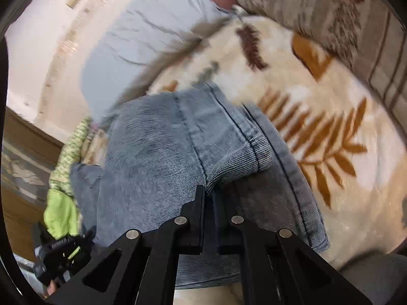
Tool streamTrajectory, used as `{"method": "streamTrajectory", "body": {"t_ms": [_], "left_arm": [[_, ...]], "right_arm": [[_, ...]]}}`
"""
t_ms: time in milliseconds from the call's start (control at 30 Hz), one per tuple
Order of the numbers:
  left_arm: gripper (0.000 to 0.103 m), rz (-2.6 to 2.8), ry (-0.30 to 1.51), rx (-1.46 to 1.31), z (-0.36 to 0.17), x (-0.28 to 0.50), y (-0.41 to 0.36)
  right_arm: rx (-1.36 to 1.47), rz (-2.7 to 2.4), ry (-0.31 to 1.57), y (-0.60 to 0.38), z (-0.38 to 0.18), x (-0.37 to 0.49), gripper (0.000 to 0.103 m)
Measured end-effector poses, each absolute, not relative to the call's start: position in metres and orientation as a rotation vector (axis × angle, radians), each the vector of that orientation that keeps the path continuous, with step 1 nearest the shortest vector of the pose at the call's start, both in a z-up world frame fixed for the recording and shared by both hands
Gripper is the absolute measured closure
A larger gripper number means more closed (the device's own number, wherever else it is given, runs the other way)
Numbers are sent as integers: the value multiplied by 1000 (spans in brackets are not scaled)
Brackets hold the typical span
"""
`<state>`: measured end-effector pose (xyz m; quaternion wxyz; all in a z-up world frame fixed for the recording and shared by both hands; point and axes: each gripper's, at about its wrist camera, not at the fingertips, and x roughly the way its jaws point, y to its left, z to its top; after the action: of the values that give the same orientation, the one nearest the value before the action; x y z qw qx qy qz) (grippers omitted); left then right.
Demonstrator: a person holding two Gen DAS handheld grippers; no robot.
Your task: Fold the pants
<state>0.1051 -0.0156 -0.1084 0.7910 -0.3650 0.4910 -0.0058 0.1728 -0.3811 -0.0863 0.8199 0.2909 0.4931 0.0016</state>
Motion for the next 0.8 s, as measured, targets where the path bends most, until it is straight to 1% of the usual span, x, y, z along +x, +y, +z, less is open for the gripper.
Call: {"method": "streamTrajectory", "body": {"t_ms": [100, 200, 267, 333, 400, 467, 567, 633, 700, 800], "left_arm": [[99, -68, 965, -740, -87, 92, -23], [99, -109, 896, -670, -68, 78, -28], [99, -109, 915, -628, -73, 75, -33], [99, -84, 956, -595, -92, 67, -30], [99, -64, 1008, -621, -107, 66, -29], [99, -84, 981, -685, -101, 60, -28], [98, -111, 915, -655, -81, 52, -35], [98, -104, 952, -609, -88, 54, -48], [98, -87, 991, -616, -100, 56, -50], [98, -96, 970, -612, -96, 56, -60]], "right_arm": [[572, -1, 962, -379, -63, 164, 99], [510, -10, 864, -374, -33, 135, 99], [481, -48, 904, -371, -39, 122, 99], [489, -88, 1055, -368, -67, 123, 98], [486, -131, 1139, -368, -83, 128, 98], [451, -141, 1083, -364, -70, 124, 99], [379, -178, 1030, -358, -60, 119, 98], [337, -214, 1022, -354, -61, 118, 98], [317, -235, 975, -354, -52, 114, 98], [283, -260, 958, -347, -46, 113, 97]]}}
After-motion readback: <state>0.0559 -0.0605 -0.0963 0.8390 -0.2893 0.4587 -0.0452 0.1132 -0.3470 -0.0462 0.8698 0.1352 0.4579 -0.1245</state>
